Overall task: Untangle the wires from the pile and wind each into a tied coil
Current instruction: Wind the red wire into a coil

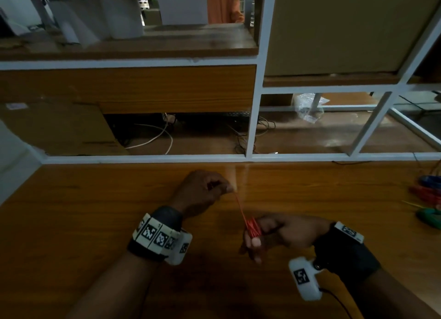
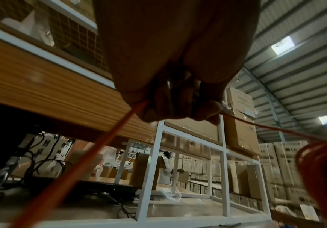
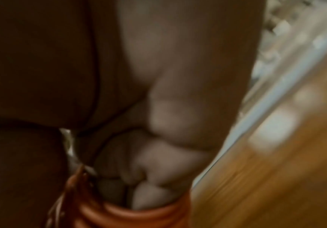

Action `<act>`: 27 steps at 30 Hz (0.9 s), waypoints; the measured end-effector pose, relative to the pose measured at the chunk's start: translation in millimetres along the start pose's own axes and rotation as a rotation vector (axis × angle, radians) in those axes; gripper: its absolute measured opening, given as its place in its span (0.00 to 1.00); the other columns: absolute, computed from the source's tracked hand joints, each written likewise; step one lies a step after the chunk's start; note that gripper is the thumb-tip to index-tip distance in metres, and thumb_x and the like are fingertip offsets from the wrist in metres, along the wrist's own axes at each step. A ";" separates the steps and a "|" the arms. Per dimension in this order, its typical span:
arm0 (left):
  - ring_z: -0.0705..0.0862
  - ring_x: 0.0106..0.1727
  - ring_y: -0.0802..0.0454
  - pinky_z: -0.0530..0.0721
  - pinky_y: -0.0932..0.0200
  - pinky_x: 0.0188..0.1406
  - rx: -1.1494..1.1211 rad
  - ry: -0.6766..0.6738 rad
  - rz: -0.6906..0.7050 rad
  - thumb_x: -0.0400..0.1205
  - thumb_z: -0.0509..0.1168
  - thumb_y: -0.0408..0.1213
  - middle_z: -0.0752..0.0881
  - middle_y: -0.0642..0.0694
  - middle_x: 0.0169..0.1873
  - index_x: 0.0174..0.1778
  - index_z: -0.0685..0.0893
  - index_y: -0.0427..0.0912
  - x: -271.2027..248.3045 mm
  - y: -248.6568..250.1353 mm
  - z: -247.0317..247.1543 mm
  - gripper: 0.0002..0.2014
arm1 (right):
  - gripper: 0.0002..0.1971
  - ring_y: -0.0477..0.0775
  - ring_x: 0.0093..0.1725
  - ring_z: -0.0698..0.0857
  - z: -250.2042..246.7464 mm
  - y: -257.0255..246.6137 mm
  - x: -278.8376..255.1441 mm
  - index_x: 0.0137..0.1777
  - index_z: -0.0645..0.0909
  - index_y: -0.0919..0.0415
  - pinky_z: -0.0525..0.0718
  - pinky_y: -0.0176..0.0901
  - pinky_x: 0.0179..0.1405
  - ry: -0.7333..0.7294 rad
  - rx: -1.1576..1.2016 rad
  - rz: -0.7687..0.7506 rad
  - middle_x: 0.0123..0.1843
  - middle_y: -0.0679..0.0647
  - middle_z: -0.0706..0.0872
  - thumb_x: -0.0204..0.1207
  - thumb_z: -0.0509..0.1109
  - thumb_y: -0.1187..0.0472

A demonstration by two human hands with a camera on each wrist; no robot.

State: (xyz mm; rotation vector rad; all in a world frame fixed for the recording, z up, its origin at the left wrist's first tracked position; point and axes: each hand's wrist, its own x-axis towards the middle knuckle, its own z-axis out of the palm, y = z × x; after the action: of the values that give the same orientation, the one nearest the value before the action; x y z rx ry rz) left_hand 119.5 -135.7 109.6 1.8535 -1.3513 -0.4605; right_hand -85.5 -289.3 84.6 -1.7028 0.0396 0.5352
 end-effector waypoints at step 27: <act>0.88 0.38 0.60 0.87 0.58 0.43 -0.085 -0.035 -0.057 0.82 0.70 0.46 0.89 0.58 0.34 0.47 0.90 0.53 -11.8 -8.9 4.3 0.05 | 0.24 0.53 0.52 0.87 -12.1 -11.1 4.2 0.48 0.90 0.52 0.83 0.49 0.56 0.396 -0.384 0.241 0.49 0.48 0.90 0.84 0.61 0.34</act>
State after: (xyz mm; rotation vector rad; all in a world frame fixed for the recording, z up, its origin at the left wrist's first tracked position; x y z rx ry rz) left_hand 117.9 -125.4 98.4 1.8256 -1.2841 -0.5734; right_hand -74.3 -297.2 94.6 -2.1768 0.4572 0.3891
